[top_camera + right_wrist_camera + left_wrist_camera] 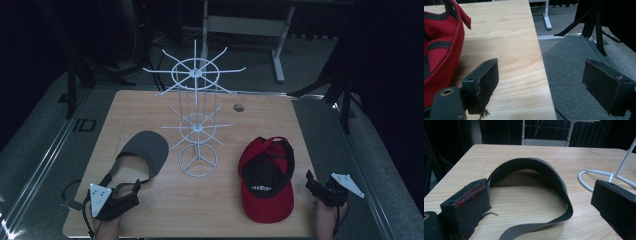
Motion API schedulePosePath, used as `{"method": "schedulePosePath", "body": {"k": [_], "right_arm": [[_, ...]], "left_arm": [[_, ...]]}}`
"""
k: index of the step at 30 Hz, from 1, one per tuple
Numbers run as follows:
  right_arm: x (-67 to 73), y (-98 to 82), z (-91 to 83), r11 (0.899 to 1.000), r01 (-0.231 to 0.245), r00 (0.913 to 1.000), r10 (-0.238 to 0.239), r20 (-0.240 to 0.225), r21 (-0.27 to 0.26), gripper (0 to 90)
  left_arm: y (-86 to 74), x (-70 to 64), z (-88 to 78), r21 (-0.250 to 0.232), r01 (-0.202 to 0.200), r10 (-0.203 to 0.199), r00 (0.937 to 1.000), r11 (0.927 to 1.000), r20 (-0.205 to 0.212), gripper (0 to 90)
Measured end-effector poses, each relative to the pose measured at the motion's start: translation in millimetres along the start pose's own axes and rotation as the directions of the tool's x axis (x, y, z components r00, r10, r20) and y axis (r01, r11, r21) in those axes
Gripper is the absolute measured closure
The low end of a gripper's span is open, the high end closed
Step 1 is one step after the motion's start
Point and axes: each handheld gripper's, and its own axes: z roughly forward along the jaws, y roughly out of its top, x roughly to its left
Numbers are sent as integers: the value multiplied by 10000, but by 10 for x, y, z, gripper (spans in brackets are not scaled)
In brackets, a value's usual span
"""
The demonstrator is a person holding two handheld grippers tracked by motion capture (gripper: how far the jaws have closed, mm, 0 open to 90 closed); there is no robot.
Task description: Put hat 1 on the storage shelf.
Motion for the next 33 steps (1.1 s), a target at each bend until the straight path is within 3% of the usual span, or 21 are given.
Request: {"method": "schedulePosePath", "body": {"k": [2,6,8,11,13,16,18,21,23,25,29,33], "right_arm": [[3,0,0,10000,36,10000,-35,-41,68,135],[-11,15,-17,9996,21,9998,-16,-192,275,135],[-23,36,-36,9991,-117,9992,133,-382,414,135],[-25,76,-75,9982,-121,9979,158,-630,579,135],[-14,122,-111,9979,-64,9967,117,-807,651,135],[9,215,-192,9983,98,9947,-39,-1023,572,135],[28,289,-251,9984,246,9930,-185,-1168,514,133],[65,399,-321,9969,620,9884,-547,-1417,475,124],[86,474,-343,9953,736,9773,-594,-2031,631,122],[111,545,-359,9929,991,9698,-815,-2299,662,106],[159,677,-376,9888,1349,9626,-1155,-2450,639,106],[221,779,-360,9804,1862,9528,-1640,-2555,649,107]], "left_arm": [[1,-1,6,-9,-35,35,10000,10000,62,20],[14,-4,55,-186,-312,323,9974,9993,646,20],[23,-5,71,-264,-231,252,9962,9994,829,20],[30,-22,107,26,-142,139,9956,9999,925,21],[33,-44,131,166,-350,334,9953,9992,913,21],[53,-88,141,175,-596,578,9944,9981,879,21],[71,-107,134,174,-481,459,9929,9987,1095,22],[92,-128,132,342,-196,138,9867,9992,1619,36],[103,-145,142,453,-119,30,9815,9989,1917,36],[125,-162,156,583,-66,-67,9746,9983,2241,36],[167,-230,180,726,-370,191,9721,9967,2337,36],[155,-296,176,1147,-343,7,9599,9928,2804,36]]}}
